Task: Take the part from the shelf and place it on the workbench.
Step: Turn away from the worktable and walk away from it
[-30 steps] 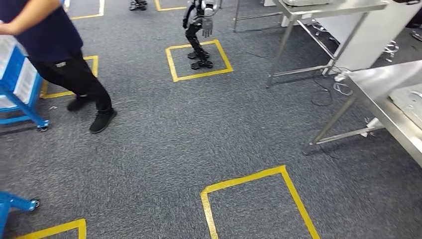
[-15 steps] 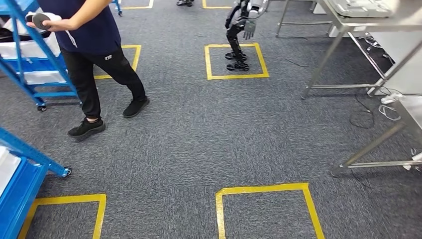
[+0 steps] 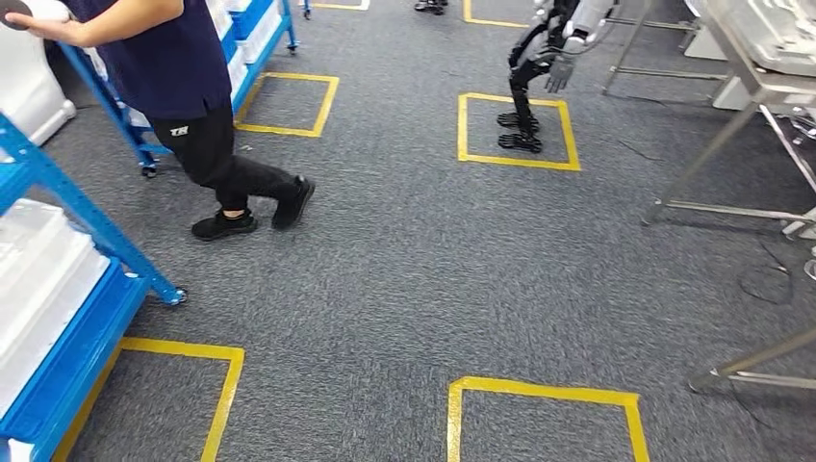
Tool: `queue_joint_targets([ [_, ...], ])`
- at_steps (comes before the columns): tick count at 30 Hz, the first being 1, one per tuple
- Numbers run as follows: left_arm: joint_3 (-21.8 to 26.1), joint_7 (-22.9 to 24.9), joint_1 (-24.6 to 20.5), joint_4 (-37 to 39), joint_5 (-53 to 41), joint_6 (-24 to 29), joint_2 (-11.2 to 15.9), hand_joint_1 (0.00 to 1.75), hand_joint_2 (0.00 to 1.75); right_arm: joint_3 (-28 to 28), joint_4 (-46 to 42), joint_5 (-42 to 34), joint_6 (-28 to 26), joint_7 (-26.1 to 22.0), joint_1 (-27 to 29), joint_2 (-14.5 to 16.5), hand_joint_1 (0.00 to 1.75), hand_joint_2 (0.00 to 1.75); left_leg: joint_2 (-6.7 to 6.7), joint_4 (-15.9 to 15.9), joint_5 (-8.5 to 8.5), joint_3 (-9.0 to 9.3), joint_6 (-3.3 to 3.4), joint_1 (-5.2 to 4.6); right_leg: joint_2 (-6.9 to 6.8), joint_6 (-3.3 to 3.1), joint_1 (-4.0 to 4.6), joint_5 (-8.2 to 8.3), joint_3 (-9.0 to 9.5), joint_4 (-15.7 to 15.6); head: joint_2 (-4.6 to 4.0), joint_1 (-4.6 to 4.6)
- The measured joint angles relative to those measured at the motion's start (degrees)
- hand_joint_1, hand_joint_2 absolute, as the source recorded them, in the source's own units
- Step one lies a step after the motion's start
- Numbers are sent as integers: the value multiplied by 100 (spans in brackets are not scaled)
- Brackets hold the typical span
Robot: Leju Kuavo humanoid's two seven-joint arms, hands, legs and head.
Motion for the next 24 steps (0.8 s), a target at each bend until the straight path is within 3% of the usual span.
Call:
queue_joint_targets([
  [2, 2, 0, -7, 0, 0, 0, -19, 0, 0, -1, 0, 13, -1, 1, 8, -12, 0, 0, -139, -6, 4, -11, -24, 24, 194, -75, 38, 184, 191, -489, 0, 4],
  [4, 6, 1, -5, 0, 0, 1, -26, 0, 0, 0, 0, 33, 1, 1, -17, -16, 0, 0, -273, -42, 29, -28, -77, 45, 137, -94, 44, 181, 241, -595, 0, 14],
  [5, 10, 1, 3, 0, 1, 3, -21, 0, 0, -1, 0, 43, 3, 1, -34, -11, 0, 0, -271, -45, 25, -25, -98, 39, 57, -96, 25, 204, 280, -662, 0, 15],
  [9, 28, 6, 8, 0, 1, 9, -8, 0, 0, -2, 0, 59, 7, 0, -25, -2, 0, 0, 188, 305, -256, -173, -157, -22, -173, -128, -41, 294, 433, -923, 0, 13],
  [12, 29, 9, 3, 0, 1, 8, -8, 0, 0, -3, 1, 59, 9, 0, -19, -2, 0, 0, 254, 474, -351, -259, -171, -17, -217, -128, -39, 296, 440, -929, 0, 14],
  [14, 33, 14, -1, 0, 1, 8, -8, 0, 0, -4, 2, 60, 16, 1, -10, -2, 0, 0, 346, 912, -522, -479, -218, 18, -340, -117, -42, 282, 441, -924, 0, 12],
  [15, 42, 19, 3, 0, 1, 8, -3, 0, 0, -4, 2, 60, 23, 1, -9, -2, 0, 0, 429, 947, -468, -495, -279, 63, -470, -86, -65, 249, 444, -896, 0, 10],
  [17, 60, 28, 8, 0, 2, 9, 7, 0, 0, -4, 2, 61, 34, 2, -13, -3, 0, 0, 667, 553, -183, -279, -394, 140, -730, 12, -113, 150, 447, -794, 0, 9],
  [18, 68, 31, 6, 0, 3, 9, 10, 0, 0, -4, 2, 62, 36, 2, -15, -4, 0, 0, 764, 143, 3, -70, -399, 150, -811, 68, -125, 100, 447, -733, 0, 12],
  [19, 72, 32, 3, 0, 4, 9, 9, 0, 0, -4, 2, 63, 36, 2, -16, -4, 0, 0, 813, -13, 42, 8, -367, 139, -858, 108, -119, 70, 448, -694, 0, 12],
  [22, 86, 33, 12, 0, 12, 10, 12, 0, 0, -4, 2, 67, 36, 2, -60, 0, 0, 0, 703, -62, 52, -2, -221, 113, -951, 207, -132, 34, 475, -660, 0, 11],
  [24, 92, 34, 7, 0, 15, 11, 14, 0, 0, -4, 2, 68, 36, 2, -72, 1, 0, 0, 599, -99, 91, -1, -138, 133, -751, 258, -168, -154, 407, -446, 0, 12],
])
